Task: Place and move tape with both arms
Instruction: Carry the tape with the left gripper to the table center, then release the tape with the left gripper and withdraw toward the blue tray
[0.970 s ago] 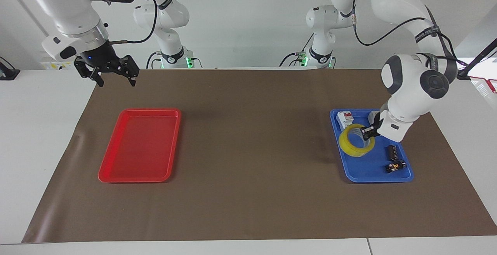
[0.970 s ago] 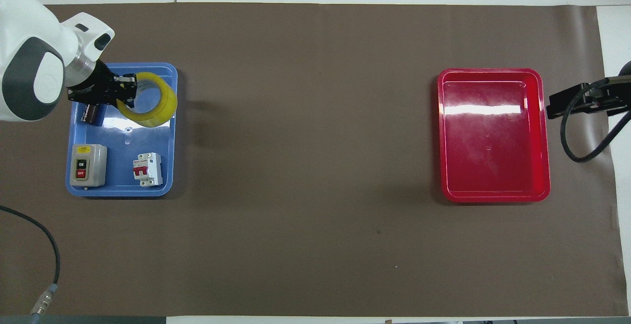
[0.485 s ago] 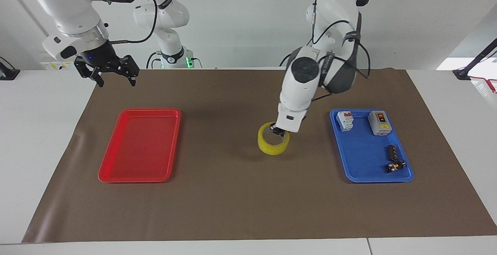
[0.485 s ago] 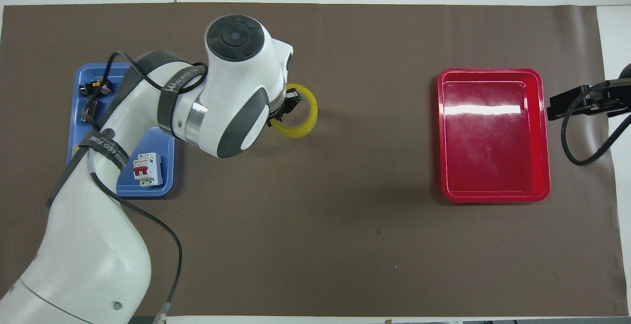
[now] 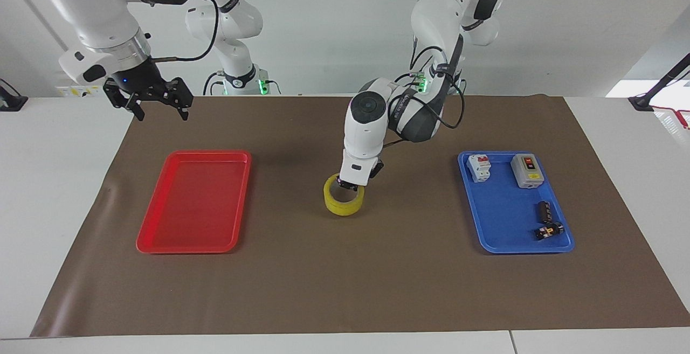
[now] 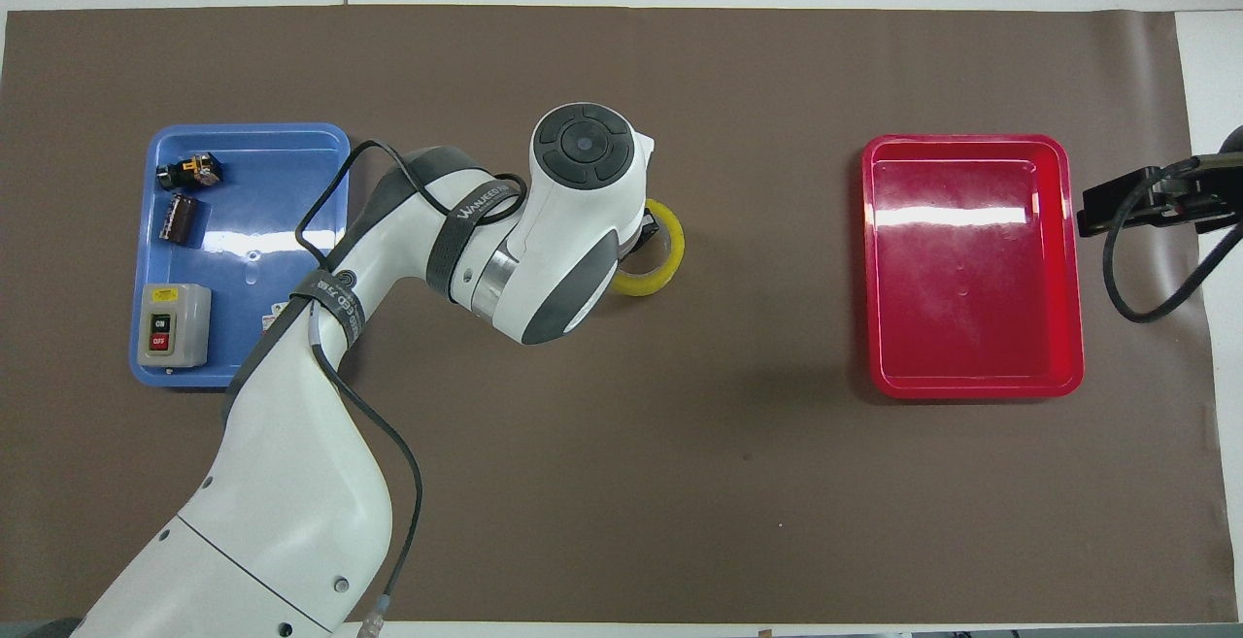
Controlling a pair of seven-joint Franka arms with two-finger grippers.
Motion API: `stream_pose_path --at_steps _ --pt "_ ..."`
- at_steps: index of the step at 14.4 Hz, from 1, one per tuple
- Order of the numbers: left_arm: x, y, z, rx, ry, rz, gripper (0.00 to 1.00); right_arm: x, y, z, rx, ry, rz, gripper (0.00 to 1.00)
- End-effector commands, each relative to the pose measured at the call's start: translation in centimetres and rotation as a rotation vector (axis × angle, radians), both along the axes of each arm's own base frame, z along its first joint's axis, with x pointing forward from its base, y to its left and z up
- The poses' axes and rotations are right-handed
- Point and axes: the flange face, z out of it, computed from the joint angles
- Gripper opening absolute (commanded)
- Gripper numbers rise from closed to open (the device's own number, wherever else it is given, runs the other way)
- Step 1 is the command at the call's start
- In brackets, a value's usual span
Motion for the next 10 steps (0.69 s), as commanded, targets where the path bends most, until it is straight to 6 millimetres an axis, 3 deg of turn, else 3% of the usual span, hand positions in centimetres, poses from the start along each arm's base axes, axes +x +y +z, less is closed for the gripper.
stream_pose_path --at_steps 1,3,7,8,10 --pt "-0.4 0.2 -0.1 -0.009 -0.004 0.016 0.00 -0.8 0.5 0.0 0.012 0.006 -0.008 1.00" --pt "-0.7 0.4 -0.9 -0.011 -0.006 0.017 0.00 -0.6 1.3 -0.1 0.012 -0.007 0.007 1.00" --pt "-1.0 0.6 -1.5 -0.007 -0.003 0.018 0.26 -0.6 2.4 -0.2 0.011 -0.014 0.009 1.00" --pt "-0.9 0.8 -1.4 -0.005 -0.001 0.021 0.43 -0.6 2.4 -0.4 0.011 -0.015 0.009 1.00" --pt "-0.7 1.1 -1.1 0.010 0.008 0.025 0.85 -0.7 2.2 -0.5 0.014 -0.017 -0.005 1.00"
